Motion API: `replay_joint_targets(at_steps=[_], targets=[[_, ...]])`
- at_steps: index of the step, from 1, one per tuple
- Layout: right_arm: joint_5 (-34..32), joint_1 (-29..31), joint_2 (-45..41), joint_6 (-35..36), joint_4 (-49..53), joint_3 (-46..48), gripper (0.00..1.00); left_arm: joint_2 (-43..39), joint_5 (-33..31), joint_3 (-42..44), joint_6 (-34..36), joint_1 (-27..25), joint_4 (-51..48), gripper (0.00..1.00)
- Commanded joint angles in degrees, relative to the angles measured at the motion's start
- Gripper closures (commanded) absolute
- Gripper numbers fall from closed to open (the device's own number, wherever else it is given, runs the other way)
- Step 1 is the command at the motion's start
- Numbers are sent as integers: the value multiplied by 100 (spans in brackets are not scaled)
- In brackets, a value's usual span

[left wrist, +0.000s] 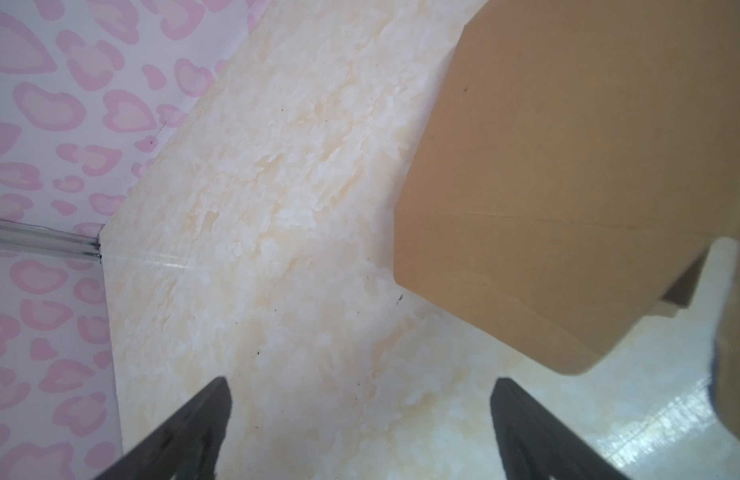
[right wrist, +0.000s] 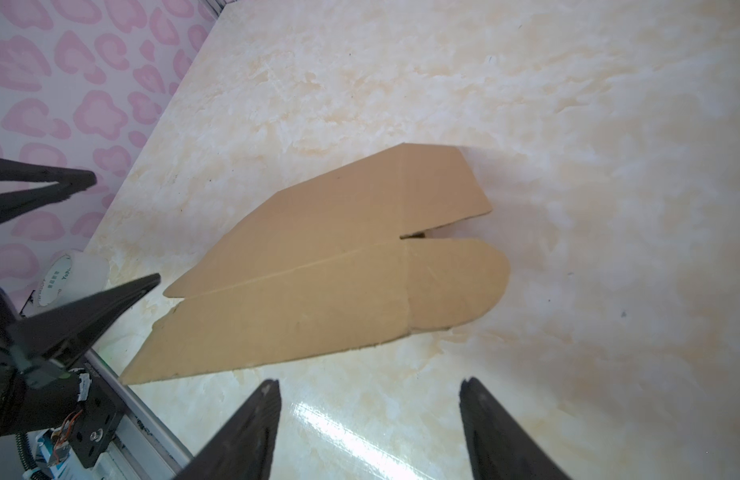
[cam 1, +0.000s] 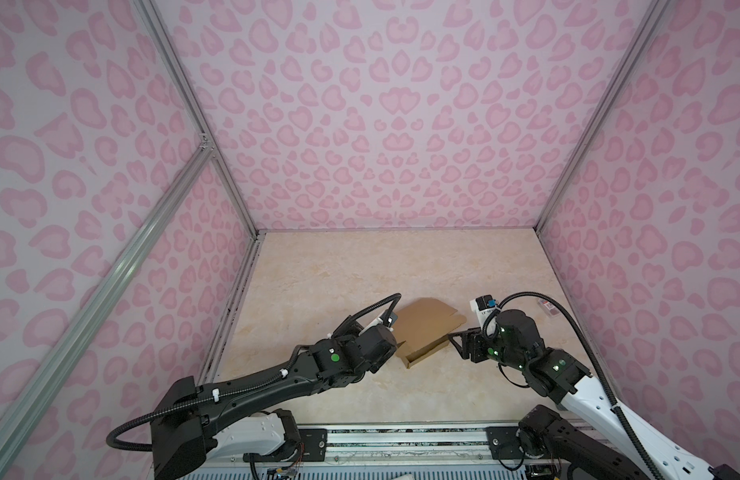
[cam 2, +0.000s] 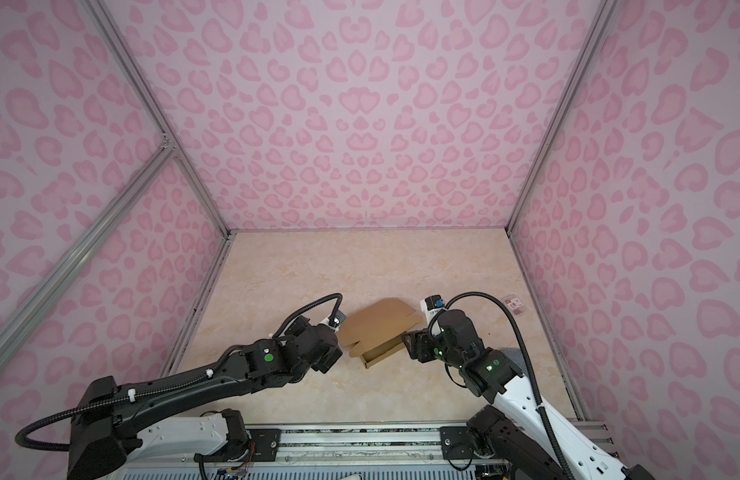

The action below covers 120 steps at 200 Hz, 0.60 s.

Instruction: Fold the paper box

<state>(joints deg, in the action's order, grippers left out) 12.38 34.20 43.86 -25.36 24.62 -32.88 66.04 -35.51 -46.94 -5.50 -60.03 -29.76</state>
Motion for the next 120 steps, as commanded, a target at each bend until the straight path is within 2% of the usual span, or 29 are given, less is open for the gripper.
replay_joint_targets(at_steps=[1,24,48,79,97,120], targets=[[144,254,113,-409,-362,158,30,-302,123,-17,-347,182,-107,3],[-2,738,446,-652,-818,222,30,-598,562,42,-574,459,-161,4],[-262,1027,1033,-588,-1023,-116,29,-617,782,163,-405,483,-152,4],[-361,1034,1724,-343,-1135,-641,29,-583,572,306,10,483,14,4],[-360,1028,2005,-267,-1135,-982,29,-852,811,629,324,483,400,3],[-326,957,2309,-155,-1129,-1371,28,-1038,757,841,532,483,785,3]])
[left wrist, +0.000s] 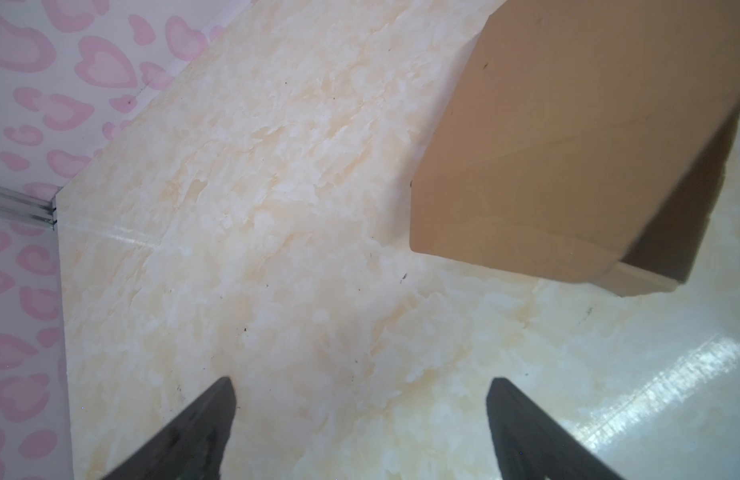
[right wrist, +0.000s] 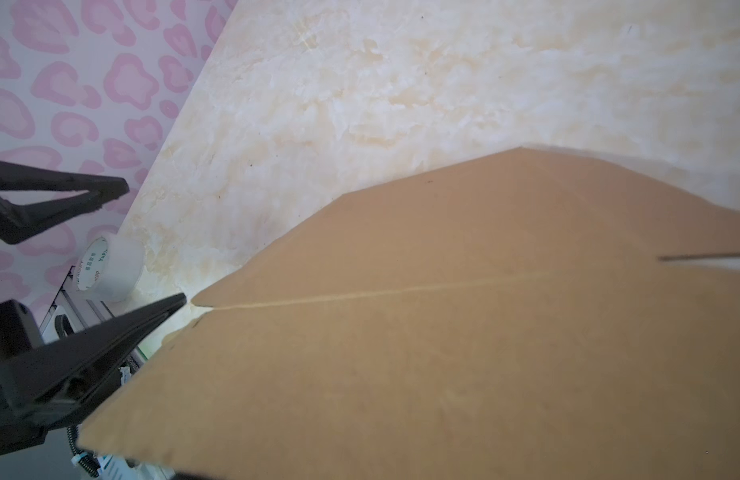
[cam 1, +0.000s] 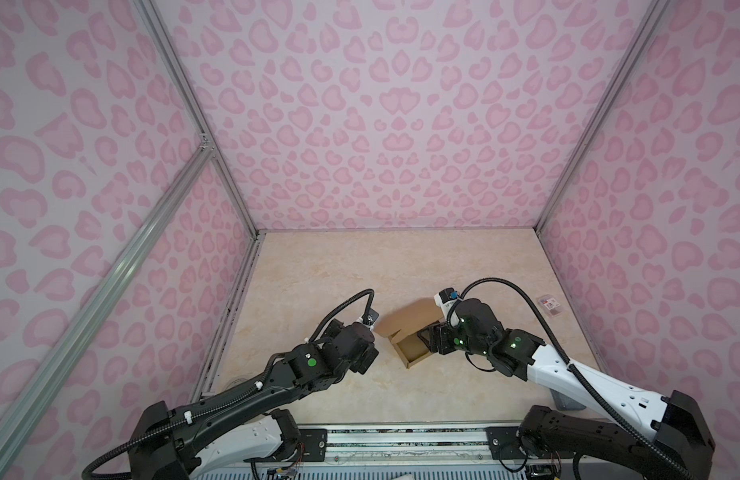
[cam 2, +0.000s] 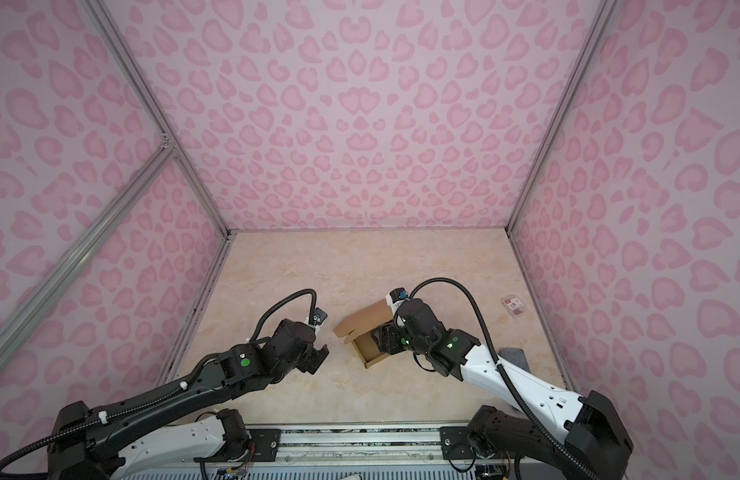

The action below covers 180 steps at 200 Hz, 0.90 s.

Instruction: Fold the paper box

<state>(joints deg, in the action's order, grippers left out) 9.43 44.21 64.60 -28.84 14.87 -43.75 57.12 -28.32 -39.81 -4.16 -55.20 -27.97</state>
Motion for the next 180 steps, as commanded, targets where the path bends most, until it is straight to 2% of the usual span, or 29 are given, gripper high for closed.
replay_joint_targets(at_steps=[1,70,96,116,138,154,180], targets=[[-26,-48,250,202,-157,-297,28,-148,37,139,407,5,616,3],[215,-191,997,396,-208,-1117,28,143,714,245,1123,27,1550,3],[278,-251,1176,431,-220,-1297,28,332,773,297,1307,109,1906,3],[353,-305,1293,432,-266,-1373,28,476,845,277,1296,264,2103,4],[435,-359,1405,433,-308,-1438,28,397,1210,368,1186,481,2463,0],[489,-406,1474,423,-352,-1478,28,329,1377,451,1093,679,2708,3],[562,-461,1571,406,-419,-1539,28,230,2072,575,889,1020,2960,7]])
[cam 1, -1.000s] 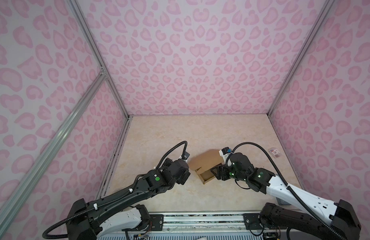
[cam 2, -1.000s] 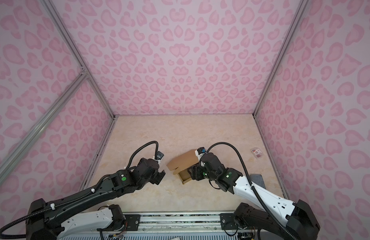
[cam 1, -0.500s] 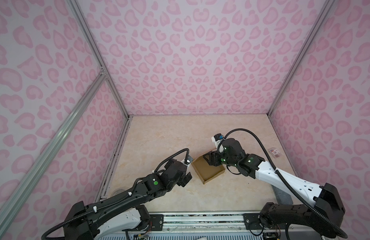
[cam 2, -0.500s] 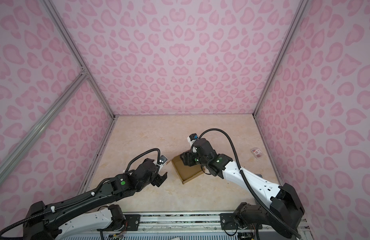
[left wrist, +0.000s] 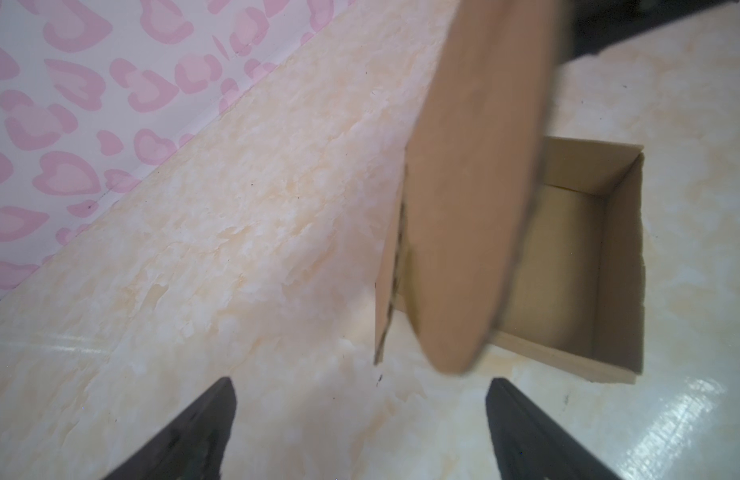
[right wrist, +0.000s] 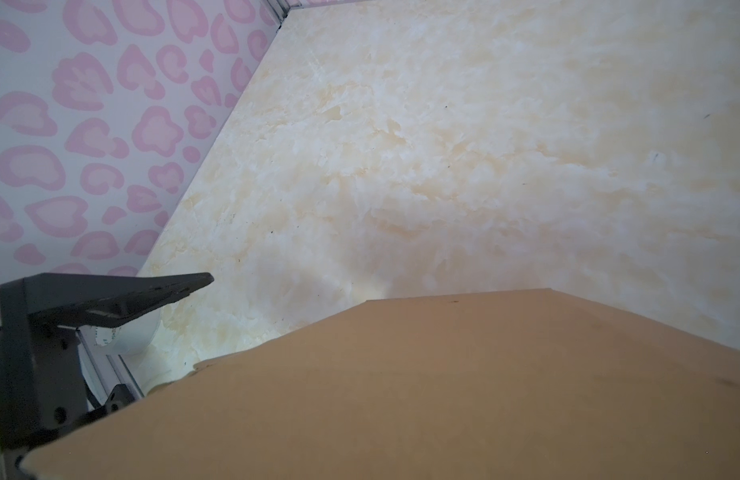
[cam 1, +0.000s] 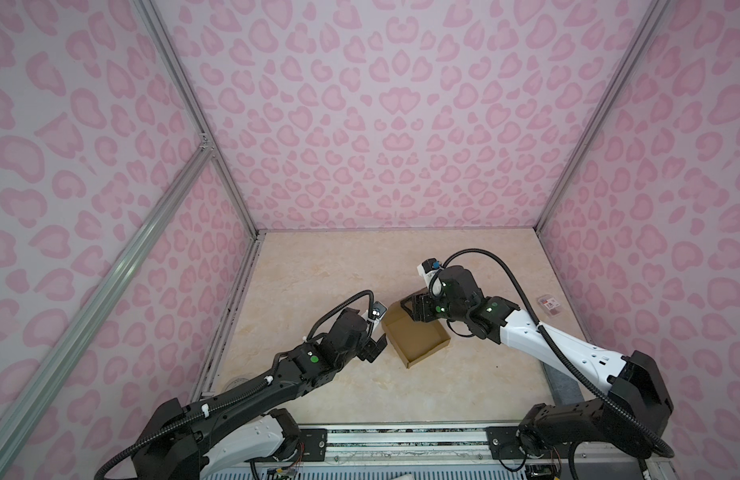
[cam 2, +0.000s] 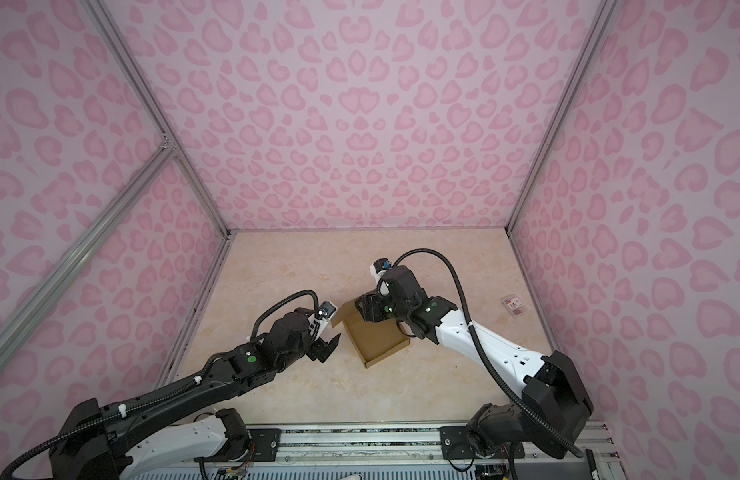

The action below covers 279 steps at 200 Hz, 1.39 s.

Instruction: Fold the paper box

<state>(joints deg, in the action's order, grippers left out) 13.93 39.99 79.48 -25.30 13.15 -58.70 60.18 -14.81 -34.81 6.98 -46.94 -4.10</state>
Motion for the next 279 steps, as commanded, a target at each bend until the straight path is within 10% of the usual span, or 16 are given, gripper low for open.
replay_joint_targets(at_steps=[1,279], targets=[[115,-41,84,52,-244,-49,28,-72,736,77,-229,203,575,7],[728,-473,614,-165,-866,-134,29,1031,2540,-155,-865,1270,1341,71]])
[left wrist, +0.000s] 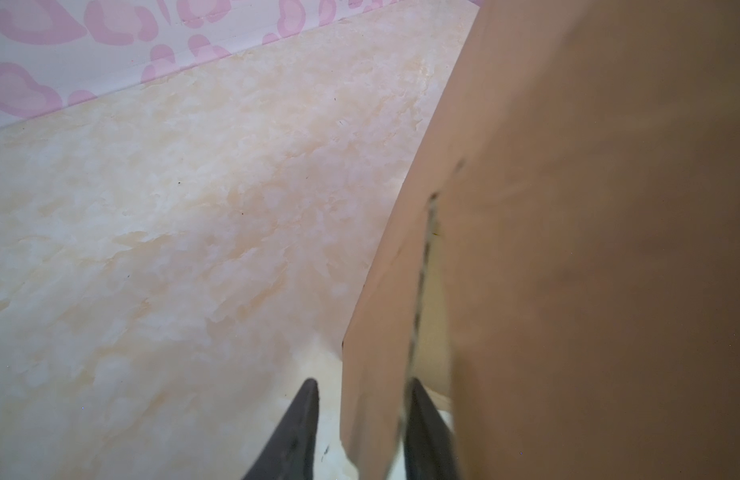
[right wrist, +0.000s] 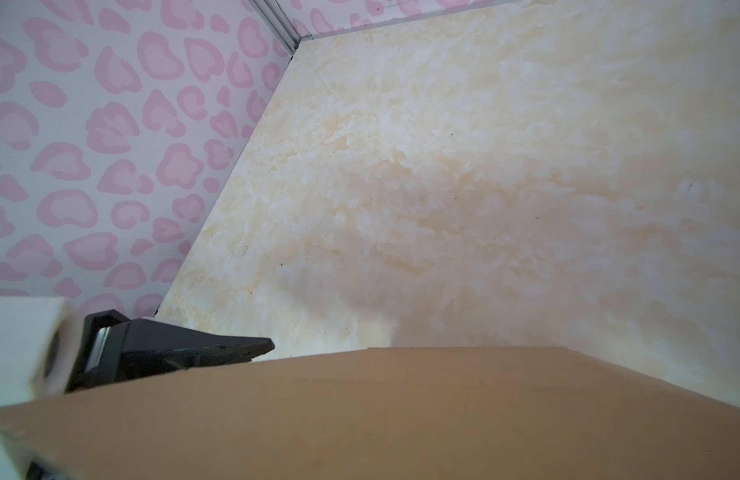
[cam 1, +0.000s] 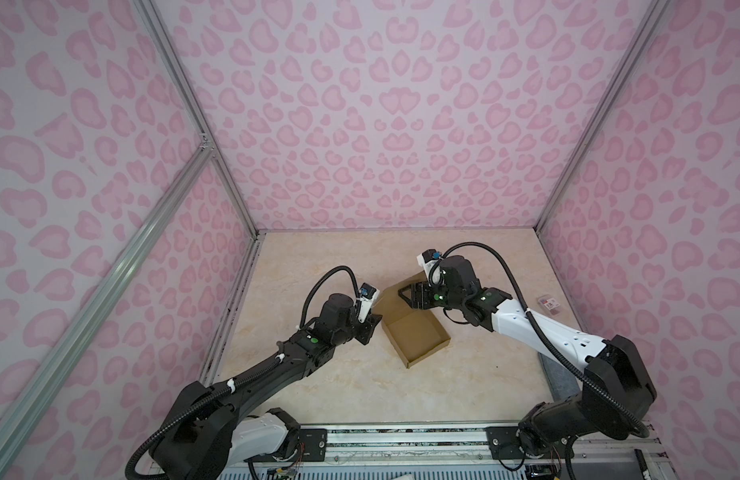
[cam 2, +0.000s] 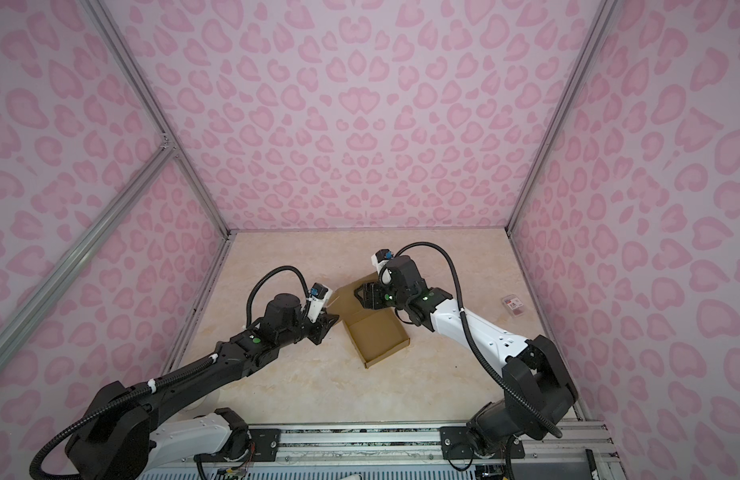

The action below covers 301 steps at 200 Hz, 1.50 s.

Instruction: Fold the paper box

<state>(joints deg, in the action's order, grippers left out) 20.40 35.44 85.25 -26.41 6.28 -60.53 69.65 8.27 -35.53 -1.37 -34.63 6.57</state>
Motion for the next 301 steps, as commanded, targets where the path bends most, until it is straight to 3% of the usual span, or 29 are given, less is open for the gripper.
replay_joint_targets(at_steps=[1,93,114,164,196,234,263,301], targets=[[84,-19,36,-55,-189,46,29,84,239,-85,-30,42,275,71],[157,-50,62,-83,-278,93,29,207,422,-135,-12,88,181,84],[157,-58,39,-74,-288,103,29,225,438,-184,20,88,115,96],[259,-155,-384,-101,-368,298,28,69,429,-367,-9,99,-329,96],[152,-336,-1238,72,-171,665,27,-116,430,-952,46,106,-1486,96],[270,-726,-2396,352,79,1212,27,-455,1600,-1653,16,451,-2695,96],[407,-983,-3184,503,155,1495,26,-516,1850,-2153,64,789,-3601,96],[897,-1194,-3540,532,-200,1915,22,-415,2881,-2603,142,887,-4395,96]])
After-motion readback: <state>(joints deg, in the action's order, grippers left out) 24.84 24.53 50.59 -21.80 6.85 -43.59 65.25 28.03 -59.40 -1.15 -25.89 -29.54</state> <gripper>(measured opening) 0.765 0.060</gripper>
